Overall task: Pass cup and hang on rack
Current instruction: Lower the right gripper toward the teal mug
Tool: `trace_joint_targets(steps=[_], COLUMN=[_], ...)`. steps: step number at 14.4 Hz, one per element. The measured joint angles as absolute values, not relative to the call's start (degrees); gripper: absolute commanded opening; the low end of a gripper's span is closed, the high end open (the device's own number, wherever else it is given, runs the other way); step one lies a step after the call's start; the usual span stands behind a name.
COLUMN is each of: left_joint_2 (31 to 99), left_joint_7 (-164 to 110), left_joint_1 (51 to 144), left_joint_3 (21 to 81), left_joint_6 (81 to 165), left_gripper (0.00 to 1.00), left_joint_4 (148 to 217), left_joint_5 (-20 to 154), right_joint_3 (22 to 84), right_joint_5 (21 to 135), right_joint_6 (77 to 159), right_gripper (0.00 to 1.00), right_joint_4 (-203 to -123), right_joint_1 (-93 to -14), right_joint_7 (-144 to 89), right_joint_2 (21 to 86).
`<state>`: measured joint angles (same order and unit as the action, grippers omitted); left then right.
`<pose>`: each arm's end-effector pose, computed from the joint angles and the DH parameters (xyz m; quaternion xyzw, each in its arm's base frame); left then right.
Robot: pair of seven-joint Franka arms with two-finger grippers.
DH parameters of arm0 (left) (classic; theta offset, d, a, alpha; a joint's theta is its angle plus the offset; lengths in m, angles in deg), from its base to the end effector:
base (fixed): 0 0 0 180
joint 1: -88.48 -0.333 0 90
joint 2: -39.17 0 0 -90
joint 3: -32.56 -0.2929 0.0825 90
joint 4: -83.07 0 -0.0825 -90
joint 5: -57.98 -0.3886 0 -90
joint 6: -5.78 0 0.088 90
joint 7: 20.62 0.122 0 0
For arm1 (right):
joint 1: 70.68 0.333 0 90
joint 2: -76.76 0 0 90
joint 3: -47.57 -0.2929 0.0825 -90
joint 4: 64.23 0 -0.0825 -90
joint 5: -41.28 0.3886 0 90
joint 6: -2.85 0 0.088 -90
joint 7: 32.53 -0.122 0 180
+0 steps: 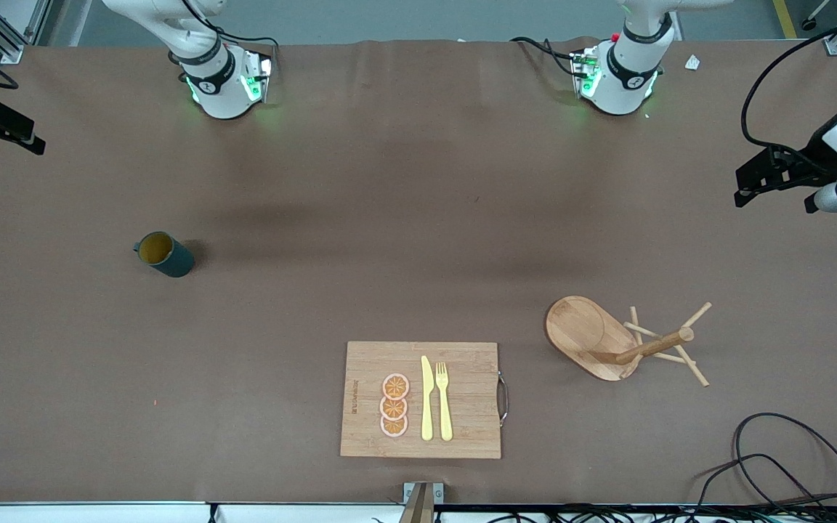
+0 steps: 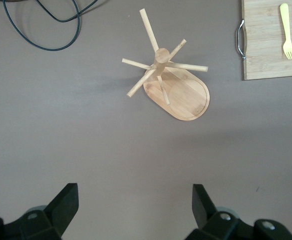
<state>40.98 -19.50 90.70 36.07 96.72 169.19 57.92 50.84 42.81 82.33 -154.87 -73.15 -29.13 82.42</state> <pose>0.5686 -0.0564 0.6025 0.9979 -0.0597 0.0263 0.0015 0.5067 -0.0488 0.6189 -0.9985 0.0183 0.0466 0.0198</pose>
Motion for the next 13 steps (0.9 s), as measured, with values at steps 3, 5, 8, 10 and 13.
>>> trace_joint_targets(steps=[3,5,8,10,13], left_joint_2=[40.98,40.98,40.98,40.98,40.98], left_joint_7=[-19.5,-19.5,-19.5,-19.5,-19.5], left_joint_1=[90.7,90.7,90.7,90.7,90.7], left_joint_3=[36.07,36.07,36.07,36.07,36.07], left_joint_6=[96.72,96.72,96.72,96.72,96.72], left_gripper=[1.0,1.0,1.0,1.0,1.0], left_joint_4=[169.19,169.19,169.19,169.19,169.19], left_joint_5=[57.92,57.92,57.92,57.92,57.92], right_joint_3=[50.84,50.84,50.84,50.87,50.95], right_joint_5=[42.81,42.81,42.82,42.82,42.82], right_joint_6=[82.33,82.33,82.35,82.43,82.42], right_gripper=[1.0,1.0,1.0,1.0,1.0], right_joint_4=[-154.87,-154.87,-154.83,-154.24,-153.52], right_joint_1=[-73.15,-73.14,-73.15,-73.15,-73.15], right_joint_7=[-29.13,-29.13,-29.15,-29.37,-29.77], right_joint_2=[82.42,82.42,82.42,82.46,82.44])
